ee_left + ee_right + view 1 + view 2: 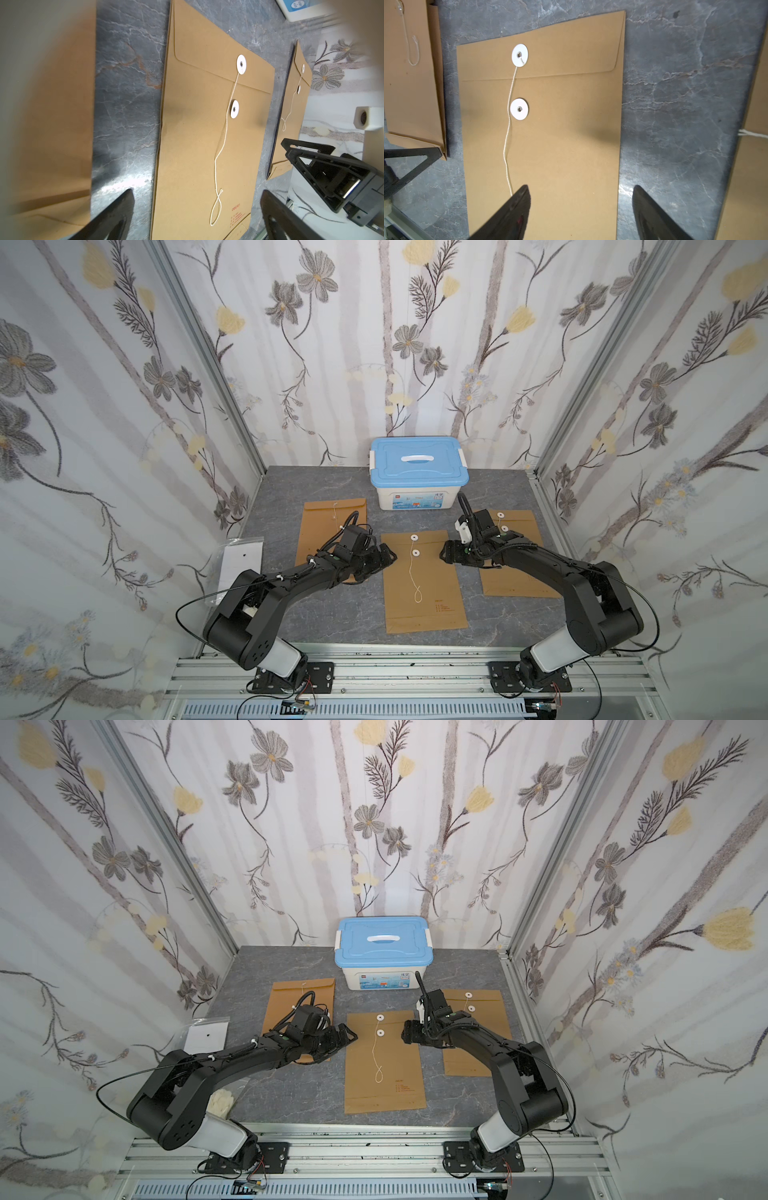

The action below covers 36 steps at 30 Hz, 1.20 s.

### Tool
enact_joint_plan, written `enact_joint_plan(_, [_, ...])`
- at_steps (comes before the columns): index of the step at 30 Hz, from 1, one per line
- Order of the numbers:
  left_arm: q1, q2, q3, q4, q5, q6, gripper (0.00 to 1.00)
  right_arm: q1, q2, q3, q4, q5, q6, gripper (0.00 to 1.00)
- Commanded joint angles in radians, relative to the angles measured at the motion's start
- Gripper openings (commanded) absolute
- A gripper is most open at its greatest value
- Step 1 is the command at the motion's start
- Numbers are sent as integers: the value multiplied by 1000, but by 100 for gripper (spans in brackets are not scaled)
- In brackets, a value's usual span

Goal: Close the mouth of the file bag
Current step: Pick up the file bag from the center of the board.

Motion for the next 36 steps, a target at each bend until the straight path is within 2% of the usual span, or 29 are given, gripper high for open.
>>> enact_joint_plan(1, [-18,46,18,45,-15,-25,91,6,39,2,63,-16,27,73])
enact_joint_plan(9, [-23,103,18,59,-36,-41,90,15,68,-29,89,-10,32,73])
enact_joint_plan(12, [-23,123,25,74,-26,-51,90,17,74,-42,111,-15,31,68])
enact_joint_plan(16, [-24,146,23,96,-22,-59,90,16,72,-57,129,-9,41,68])
enact_joint_plan(23, [-24,173,64,54,-28,-18,90,16,95,-52,143,-12,42,67])
enact_joint_plan(36, [41,237,194,-7,-32,63,90,11,162,71,95,17,51,67])
